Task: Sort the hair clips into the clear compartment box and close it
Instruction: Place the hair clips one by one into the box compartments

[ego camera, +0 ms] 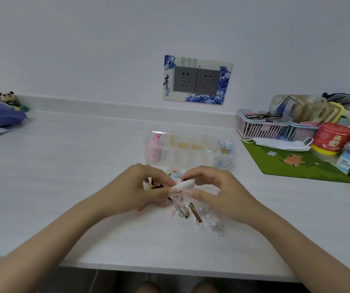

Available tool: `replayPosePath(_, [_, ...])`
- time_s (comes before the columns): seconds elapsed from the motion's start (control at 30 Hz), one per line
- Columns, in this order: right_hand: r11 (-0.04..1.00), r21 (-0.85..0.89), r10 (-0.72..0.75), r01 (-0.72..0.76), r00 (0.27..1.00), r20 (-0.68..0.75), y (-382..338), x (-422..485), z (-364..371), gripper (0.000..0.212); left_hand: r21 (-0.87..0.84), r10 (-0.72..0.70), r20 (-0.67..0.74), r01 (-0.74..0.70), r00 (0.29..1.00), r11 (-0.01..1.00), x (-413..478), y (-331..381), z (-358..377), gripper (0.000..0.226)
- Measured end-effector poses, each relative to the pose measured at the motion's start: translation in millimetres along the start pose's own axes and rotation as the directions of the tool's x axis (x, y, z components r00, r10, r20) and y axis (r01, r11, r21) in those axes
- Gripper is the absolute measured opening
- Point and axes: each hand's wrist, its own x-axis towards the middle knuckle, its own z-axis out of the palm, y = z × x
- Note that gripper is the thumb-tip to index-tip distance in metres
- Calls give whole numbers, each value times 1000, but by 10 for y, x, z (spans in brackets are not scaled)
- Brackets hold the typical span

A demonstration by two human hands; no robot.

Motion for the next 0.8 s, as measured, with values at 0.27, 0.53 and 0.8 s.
replayPosePath(0.27, [941, 339, 113, -9, 951, -287, 66, 352, -377, 11, -206, 3, -113, -27, 994, 978, 621, 178, 100, 17])
replayPosePath(0.53, [974, 157, 218, -164, 871, -441, 478, 868, -1029, 17, 244, 118, -334, -35, 935, 969, 1022, -284, 136, 44])
replayPosePath(0.8, [965, -54, 239, -255, 949, -205, 706, 1056, -1090, 20, 365, 194, -336, -63, 921, 929, 1004, -478, 169, 48])
